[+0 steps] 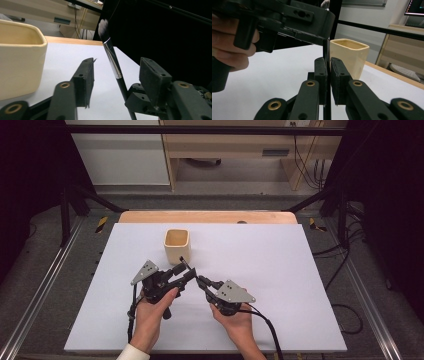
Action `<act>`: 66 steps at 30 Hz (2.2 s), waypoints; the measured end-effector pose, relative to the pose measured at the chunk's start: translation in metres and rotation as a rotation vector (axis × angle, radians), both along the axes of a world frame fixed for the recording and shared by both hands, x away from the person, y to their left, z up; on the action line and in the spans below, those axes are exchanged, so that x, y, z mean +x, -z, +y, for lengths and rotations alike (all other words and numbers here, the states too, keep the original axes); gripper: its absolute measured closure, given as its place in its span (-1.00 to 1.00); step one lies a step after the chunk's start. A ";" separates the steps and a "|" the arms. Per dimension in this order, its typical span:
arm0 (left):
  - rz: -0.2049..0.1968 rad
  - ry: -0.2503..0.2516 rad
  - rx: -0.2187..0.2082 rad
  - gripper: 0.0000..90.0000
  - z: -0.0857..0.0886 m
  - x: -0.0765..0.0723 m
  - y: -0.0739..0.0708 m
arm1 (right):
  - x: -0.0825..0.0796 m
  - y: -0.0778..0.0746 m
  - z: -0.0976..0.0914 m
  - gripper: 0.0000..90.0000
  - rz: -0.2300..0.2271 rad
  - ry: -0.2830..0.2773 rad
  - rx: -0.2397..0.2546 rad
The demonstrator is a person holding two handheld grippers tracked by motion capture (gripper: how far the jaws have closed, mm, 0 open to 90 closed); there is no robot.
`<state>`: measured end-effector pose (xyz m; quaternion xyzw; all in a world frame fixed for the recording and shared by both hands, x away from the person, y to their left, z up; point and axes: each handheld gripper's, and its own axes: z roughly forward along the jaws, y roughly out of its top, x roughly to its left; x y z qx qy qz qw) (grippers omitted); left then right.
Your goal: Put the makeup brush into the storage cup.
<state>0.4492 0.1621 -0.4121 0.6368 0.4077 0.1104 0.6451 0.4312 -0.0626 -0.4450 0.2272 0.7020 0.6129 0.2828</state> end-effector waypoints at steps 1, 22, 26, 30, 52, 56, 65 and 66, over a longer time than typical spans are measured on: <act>0.004 0.002 -0.004 0.09 0.000 0.000 0.001 | 0.000 0.000 0.000 0.86 0.000 -0.001 0.000; 0.028 0.025 -0.063 0.51 0.001 0.001 0.010 | 0.000 0.002 0.004 0.86 0.021 -0.025 0.015; 0.024 0.025 -0.070 0.57 0.001 0.000 0.010 | 0.001 0.002 0.003 0.86 0.032 -0.023 0.018; 0.029 0.025 -0.077 0.63 0.001 -0.001 0.011 | 0.002 0.003 0.004 0.86 0.038 -0.025 0.023; -0.050 -0.001 0.005 0.86 0.006 -0.003 0.005 | 0.005 0.004 0.006 0.29 0.045 0.011 0.010; -0.081 -0.019 0.048 0.86 0.009 -0.003 0.001 | 0.009 0.004 0.005 -0.10 0.058 0.052 -0.024; -0.104 -0.051 0.102 0.87 0.018 -0.003 -0.003 | 0.014 0.006 0.004 -0.69 0.111 0.102 -0.057; -0.106 -0.056 0.107 0.86 0.020 -0.002 -0.004 | 0.015 0.007 0.004 -0.74 0.122 0.110 -0.059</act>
